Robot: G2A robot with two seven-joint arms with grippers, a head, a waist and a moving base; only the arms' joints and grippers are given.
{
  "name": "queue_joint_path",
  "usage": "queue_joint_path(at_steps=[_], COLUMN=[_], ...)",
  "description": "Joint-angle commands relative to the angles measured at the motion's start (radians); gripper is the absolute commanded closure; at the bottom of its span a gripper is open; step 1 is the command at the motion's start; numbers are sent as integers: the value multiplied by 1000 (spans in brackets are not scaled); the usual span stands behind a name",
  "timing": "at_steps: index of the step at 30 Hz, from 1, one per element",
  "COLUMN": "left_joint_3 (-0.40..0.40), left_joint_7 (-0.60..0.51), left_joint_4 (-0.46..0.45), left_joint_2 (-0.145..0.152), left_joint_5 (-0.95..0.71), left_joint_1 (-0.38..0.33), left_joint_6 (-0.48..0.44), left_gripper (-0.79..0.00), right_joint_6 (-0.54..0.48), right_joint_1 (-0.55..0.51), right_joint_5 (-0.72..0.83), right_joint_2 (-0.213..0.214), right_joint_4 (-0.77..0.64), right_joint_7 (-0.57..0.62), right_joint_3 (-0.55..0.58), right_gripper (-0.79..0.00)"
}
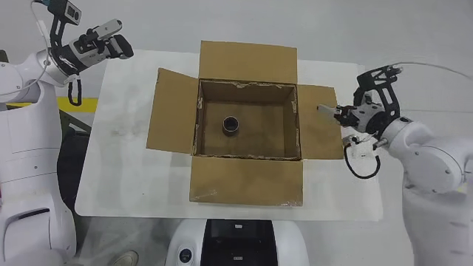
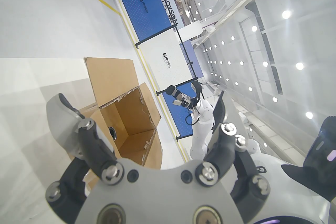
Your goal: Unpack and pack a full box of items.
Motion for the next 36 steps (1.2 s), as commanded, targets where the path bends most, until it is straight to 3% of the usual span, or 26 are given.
queue_joint_path(at_steps=[1,13,22,36], left_joint_3=[0,0,0,0], left_joint_7=[0,0,0,0], left_joint_4=[0,0,0,0], left_joint_2=[0,0,0,0], left_joint_5=[0,0,0,0], left_joint_1=[0,0,0,0], left_joint_6=[0,0,0,0], left_gripper=[-785,-785,-785,-785], right_joint_6=[-2,11,-11,-22], right_joint_1=[-12,-86,-116,-80], right_joint_5=[-5,-74,-89,-94], right_joint_2=[4,27,36,48], right_joint_4=[19,149,238,381], right_joint_7=[0,-16,-14,-14], right_joint_3=[35,156,134,51], right_gripper=[-785,-767,-763,-770])
